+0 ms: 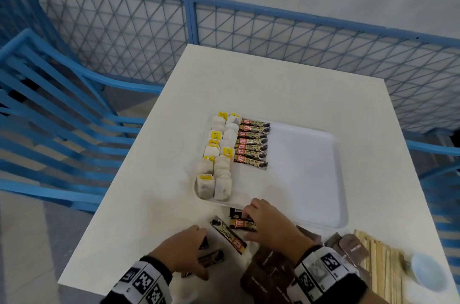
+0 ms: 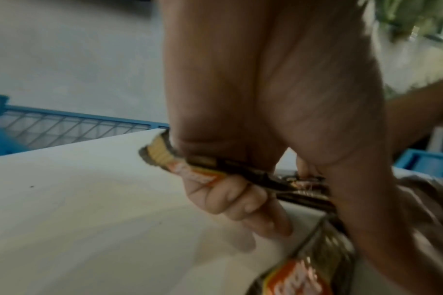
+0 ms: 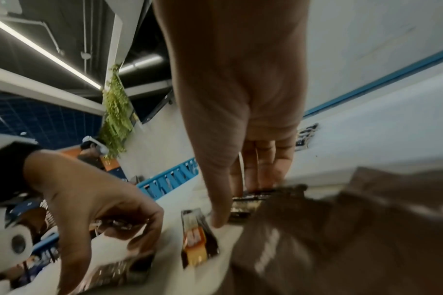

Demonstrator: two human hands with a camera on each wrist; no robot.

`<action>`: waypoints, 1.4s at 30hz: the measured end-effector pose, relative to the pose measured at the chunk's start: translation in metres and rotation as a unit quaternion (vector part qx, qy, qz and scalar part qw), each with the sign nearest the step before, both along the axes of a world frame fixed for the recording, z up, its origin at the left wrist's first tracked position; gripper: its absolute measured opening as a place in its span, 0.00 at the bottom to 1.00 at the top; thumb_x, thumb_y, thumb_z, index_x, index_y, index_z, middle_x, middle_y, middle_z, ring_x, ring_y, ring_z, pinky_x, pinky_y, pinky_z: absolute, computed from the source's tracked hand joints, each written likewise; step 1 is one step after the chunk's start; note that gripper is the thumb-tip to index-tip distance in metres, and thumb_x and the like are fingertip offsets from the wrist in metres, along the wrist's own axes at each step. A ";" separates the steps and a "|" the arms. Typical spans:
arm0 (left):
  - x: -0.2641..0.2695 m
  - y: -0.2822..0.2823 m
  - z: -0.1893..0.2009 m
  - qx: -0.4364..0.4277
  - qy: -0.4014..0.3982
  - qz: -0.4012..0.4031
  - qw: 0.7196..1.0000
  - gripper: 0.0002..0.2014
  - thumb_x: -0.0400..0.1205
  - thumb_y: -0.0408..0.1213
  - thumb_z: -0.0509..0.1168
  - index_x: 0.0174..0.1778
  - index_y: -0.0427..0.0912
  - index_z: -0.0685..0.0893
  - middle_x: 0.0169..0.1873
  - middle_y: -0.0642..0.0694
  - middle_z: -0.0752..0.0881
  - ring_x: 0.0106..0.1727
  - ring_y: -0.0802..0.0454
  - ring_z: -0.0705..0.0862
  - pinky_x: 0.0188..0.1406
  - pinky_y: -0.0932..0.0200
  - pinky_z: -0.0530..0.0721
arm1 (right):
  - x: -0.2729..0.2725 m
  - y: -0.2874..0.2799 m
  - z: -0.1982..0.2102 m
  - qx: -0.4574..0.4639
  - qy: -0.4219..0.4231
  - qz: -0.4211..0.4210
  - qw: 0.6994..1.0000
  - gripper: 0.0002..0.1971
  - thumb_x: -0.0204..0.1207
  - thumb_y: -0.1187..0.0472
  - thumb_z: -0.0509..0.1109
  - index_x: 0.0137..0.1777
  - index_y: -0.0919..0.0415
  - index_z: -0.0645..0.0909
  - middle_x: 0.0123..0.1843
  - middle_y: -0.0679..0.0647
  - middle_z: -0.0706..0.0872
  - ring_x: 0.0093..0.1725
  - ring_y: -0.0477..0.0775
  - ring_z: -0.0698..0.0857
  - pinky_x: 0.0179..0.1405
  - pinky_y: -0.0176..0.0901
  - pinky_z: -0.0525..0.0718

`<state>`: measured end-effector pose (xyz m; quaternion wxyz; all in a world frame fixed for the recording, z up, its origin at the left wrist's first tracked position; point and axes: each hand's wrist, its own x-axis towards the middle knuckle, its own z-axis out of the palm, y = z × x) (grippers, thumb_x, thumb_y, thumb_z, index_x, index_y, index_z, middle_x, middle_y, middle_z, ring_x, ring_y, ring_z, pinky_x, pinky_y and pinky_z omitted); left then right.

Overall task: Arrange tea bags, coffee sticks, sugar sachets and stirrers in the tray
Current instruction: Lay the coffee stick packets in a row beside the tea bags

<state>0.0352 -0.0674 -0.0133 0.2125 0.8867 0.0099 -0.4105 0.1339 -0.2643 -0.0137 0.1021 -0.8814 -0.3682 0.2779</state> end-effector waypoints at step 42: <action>0.026 -0.009 0.046 -0.330 -0.130 0.444 0.823 0.18 0.64 0.42 0.62 0.37 0.27 0.77 0.30 0.38 0.74 0.27 0.48 0.68 0.27 0.57 0.66 | 0.010 -0.007 0.037 0.245 0.302 -0.273 0.880 0.07 0.81 0.60 0.65 0.40 0.53 0.75 0.33 0.47 0.82 0.28 0.44 0.79 0.25 0.32 0.74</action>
